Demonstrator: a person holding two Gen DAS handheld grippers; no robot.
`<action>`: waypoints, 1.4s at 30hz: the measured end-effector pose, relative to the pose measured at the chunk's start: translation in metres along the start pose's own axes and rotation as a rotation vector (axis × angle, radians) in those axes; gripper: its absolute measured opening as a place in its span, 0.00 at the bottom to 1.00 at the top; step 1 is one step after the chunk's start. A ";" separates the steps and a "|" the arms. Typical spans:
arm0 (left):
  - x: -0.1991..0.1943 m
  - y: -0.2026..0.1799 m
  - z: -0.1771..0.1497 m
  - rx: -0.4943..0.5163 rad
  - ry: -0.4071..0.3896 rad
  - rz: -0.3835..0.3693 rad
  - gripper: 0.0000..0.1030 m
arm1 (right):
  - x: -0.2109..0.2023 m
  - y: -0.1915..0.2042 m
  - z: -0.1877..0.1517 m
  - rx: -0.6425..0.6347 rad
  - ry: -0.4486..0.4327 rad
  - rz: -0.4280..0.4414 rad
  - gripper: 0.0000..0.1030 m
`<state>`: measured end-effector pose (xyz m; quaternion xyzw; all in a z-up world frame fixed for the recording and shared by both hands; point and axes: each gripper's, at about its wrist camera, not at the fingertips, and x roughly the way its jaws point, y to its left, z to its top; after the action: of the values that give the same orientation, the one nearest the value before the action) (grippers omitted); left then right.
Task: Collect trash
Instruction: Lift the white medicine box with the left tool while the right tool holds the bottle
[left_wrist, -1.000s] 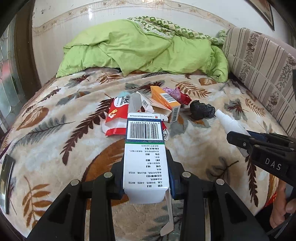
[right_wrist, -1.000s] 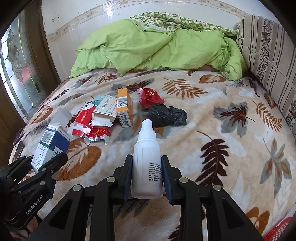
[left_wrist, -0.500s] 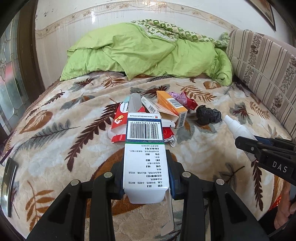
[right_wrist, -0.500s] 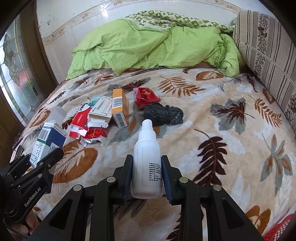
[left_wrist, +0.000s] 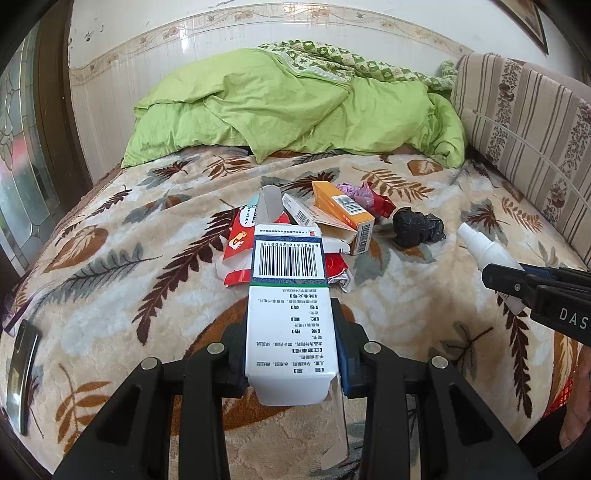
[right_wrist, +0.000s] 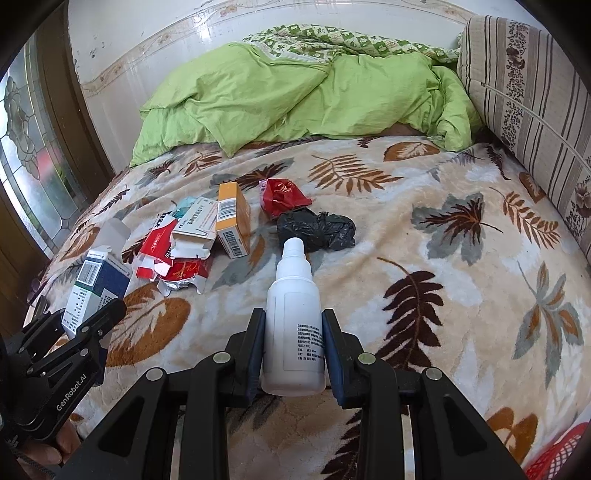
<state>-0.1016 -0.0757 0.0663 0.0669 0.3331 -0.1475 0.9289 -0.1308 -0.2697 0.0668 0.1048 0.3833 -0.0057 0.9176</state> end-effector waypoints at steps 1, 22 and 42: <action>0.000 0.000 0.000 0.000 0.000 0.000 0.32 | 0.000 0.000 0.000 0.000 -0.001 0.000 0.31; -0.001 -0.003 0.000 0.007 -0.003 0.001 0.32 | -0.001 -0.001 0.000 0.002 0.000 -0.001 0.31; -0.003 -0.003 0.000 0.024 -0.007 0.002 0.32 | -0.004 -0.006 0.002 0.029 -0.005 -0.007 0.31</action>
<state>-0.1048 -0.0782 0.0682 0.0778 0.3278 -0.1508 0.9294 -0.1325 -0.2766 0.0696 0.1167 0.3811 -0.0147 0.9170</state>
